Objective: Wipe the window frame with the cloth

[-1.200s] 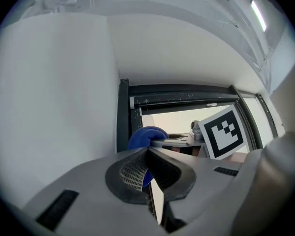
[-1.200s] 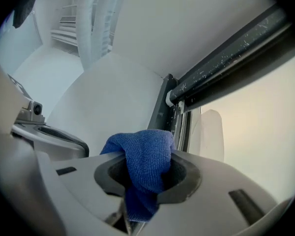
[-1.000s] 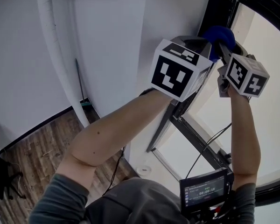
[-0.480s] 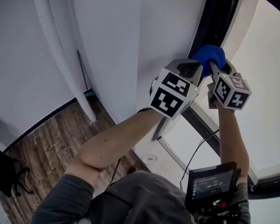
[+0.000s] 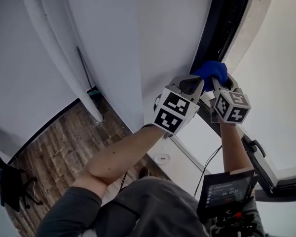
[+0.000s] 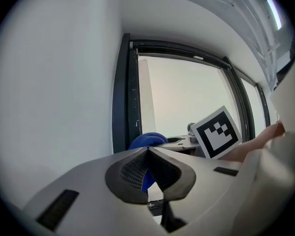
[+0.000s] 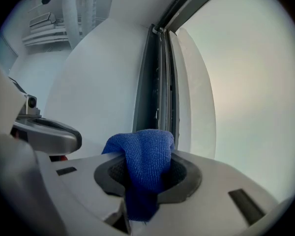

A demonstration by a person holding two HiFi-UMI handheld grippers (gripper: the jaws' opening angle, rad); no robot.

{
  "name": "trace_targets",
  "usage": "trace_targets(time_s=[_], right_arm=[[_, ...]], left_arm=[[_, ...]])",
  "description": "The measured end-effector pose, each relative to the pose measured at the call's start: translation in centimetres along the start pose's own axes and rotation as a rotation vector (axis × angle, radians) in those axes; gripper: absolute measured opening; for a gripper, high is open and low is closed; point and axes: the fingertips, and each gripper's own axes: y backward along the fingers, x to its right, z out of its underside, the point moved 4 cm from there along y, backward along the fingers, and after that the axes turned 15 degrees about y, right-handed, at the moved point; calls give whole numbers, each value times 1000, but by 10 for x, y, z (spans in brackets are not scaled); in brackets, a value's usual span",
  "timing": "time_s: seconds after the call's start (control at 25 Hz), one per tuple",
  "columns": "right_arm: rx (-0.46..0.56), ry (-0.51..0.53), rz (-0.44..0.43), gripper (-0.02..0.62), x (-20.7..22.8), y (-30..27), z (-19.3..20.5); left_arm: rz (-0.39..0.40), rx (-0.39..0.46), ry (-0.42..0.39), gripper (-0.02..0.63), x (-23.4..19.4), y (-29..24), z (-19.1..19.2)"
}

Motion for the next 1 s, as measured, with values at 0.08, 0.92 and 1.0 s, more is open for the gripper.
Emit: trace_targets(time_s=[0.08, 0.92, 1.0], right_arm=[[-35, -2, -1, 120, -7, 0, 21], [-259, -67, 7, 120, -72, -13, 194], [-265, -74, 8, 120, -77, -12, 200]], left_arm=[[1, -19, 15, 9, -4, 0, 15], [-17, -227, 139, 9, -52, -6, 173], [-12, -237, 144, 9, -54, -5, 180]])
